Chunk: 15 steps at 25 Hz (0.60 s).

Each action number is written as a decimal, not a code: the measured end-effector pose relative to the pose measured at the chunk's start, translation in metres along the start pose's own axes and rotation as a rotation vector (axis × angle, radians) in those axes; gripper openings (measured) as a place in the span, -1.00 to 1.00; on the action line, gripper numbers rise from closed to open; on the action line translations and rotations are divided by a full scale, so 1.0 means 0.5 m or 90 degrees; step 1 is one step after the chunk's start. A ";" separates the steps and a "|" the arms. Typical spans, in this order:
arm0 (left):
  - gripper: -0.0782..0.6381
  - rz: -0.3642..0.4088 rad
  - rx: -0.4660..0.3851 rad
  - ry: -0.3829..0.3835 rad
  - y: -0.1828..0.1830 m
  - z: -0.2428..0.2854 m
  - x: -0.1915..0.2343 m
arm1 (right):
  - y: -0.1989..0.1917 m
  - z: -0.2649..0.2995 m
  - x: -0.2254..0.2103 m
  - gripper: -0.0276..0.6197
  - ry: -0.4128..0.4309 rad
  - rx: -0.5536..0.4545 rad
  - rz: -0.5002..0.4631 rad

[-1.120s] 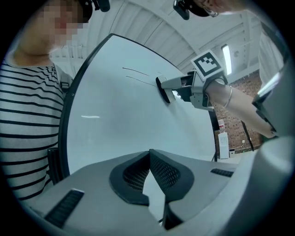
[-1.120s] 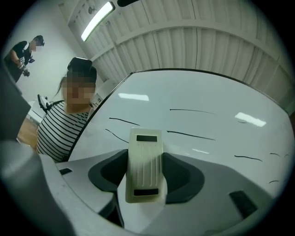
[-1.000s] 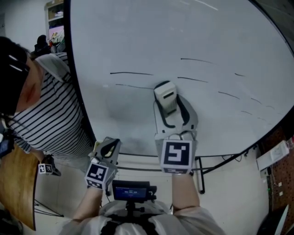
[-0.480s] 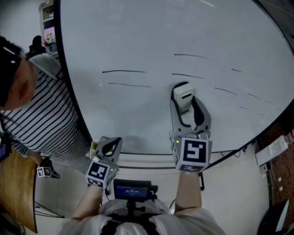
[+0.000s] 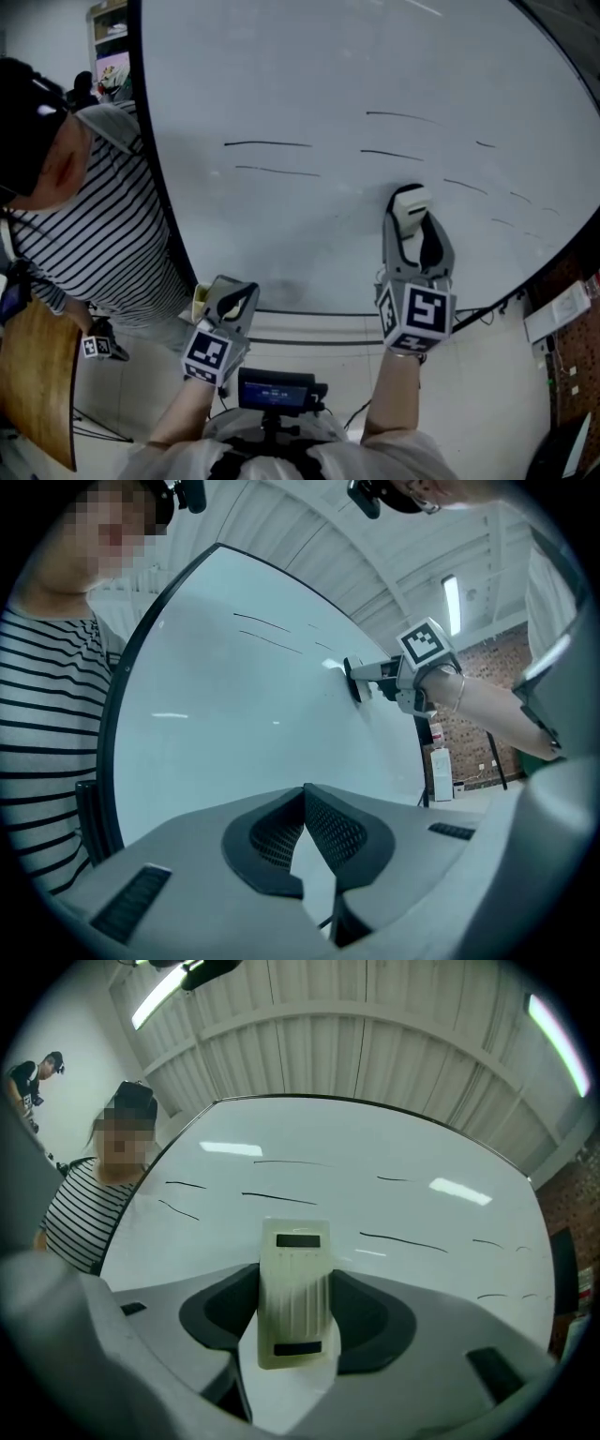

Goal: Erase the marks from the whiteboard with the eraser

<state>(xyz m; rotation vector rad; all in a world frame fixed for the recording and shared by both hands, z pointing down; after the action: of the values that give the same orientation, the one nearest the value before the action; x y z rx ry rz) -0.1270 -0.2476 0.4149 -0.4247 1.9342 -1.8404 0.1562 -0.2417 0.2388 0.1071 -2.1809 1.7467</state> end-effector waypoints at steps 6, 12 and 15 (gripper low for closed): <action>-0.76 0.004 0.001 -0.022 -0.007 -0.031 0.000 | -0.075 -0.063 0.071 -0.15 0.047 0.024 0.031; -0.76 0.021 -0.037 -0.021 0.011 -0.061 -0.042 | -0.170 -0.147 0.112 -0.15 0.108 0.085 0.086; -0.76 0.027 -0.029 -0.015 0.021 -0.076 -0.088 | -0.226 -0.199 0.105 -0.15 0.139 0.110 0.147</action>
<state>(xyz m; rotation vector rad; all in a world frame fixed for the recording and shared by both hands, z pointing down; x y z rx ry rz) -0.1078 -0.1920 0.4098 -0.4141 1.9567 -1.7604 0.1592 -0.1654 0.3788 -0.2925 -1.9469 1.9667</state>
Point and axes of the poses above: the fingertips, and each gripper's own axes: z forward along the fingers, x to its left, y out of its top, the point moved 10 cm from there along -z, backward along the fingers, and after that the axes turned 9 degrees about y, right-handed, at the moved point
